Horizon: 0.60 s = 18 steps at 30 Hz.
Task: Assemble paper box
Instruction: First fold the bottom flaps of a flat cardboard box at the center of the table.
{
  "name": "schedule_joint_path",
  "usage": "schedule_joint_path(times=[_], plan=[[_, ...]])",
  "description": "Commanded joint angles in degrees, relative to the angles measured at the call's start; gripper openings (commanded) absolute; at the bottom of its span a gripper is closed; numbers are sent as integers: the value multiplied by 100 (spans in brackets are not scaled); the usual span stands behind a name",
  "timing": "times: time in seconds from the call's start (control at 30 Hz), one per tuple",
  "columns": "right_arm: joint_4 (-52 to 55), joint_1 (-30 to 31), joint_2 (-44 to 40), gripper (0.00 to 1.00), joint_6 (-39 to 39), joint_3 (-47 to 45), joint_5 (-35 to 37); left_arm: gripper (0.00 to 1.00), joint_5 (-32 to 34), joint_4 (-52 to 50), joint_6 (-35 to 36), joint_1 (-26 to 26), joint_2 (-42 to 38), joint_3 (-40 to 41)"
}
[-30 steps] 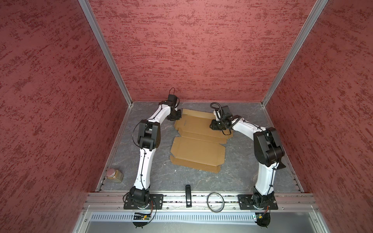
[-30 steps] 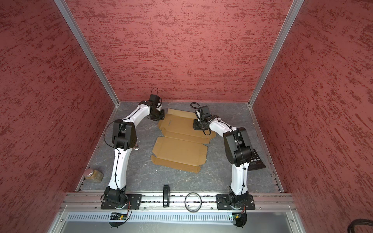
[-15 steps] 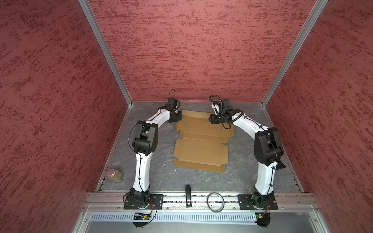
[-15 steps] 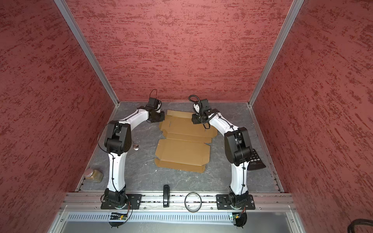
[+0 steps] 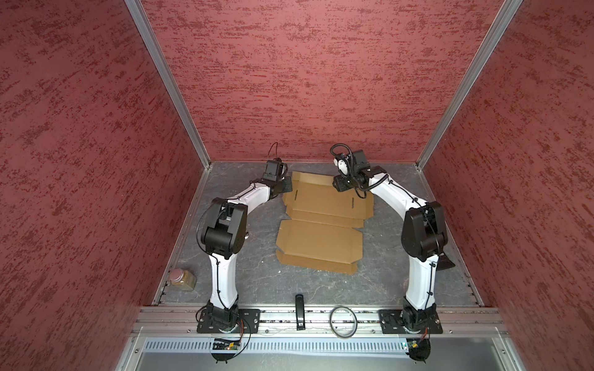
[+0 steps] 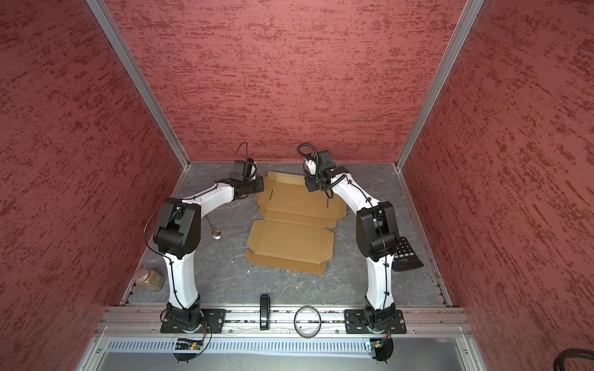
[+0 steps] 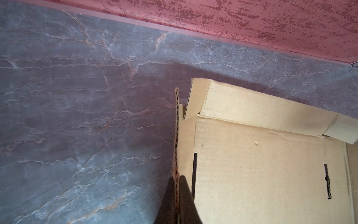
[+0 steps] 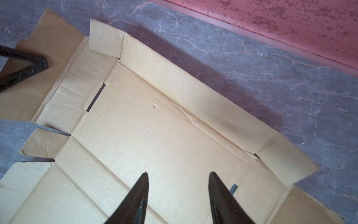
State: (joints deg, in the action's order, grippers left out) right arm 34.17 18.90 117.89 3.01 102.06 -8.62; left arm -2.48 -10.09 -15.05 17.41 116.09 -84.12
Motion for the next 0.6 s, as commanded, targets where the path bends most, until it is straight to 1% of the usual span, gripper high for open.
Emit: schedule_joint_path(times=[0.0, 0.03, 0.13, 0.2, 0.23, 0.3, 0.4, 0.57], plan=[[343, -34, 123, 54, -885, 448, -249, 7, 353, 809, 57, 180, -366, 239], [366, -46, 125, 55, -1215, 501, -253, 7, 433, 905, 28, 208, -421, 325], [292, -38, 50, 57, -2551, 427, -262, 7, 738, 1272, -80, 325, -628, 631], [-85, -19, -137, 59, -3392, 129, -455, 7, 937, 1509, -141, 399, -746, 824], [-304, 2, -257, 60, -3701, -54, -405, 7, 1024, 1607, -163, 425, -790, 909], [-1077, 18, -676, 64, -4539, -683, -326, 7, 1207, 1852, -221, 475, -906, 1117], [-1676, 28, -1048, 65, -5493, -1236, -209, 6, 1507, 2187, -287, 555, -1073, 1399], [-2062, 13, -1307, 68, -6564, -1602, 0, 6, 1916, 2721, -324, 663, -1303, 1833]])
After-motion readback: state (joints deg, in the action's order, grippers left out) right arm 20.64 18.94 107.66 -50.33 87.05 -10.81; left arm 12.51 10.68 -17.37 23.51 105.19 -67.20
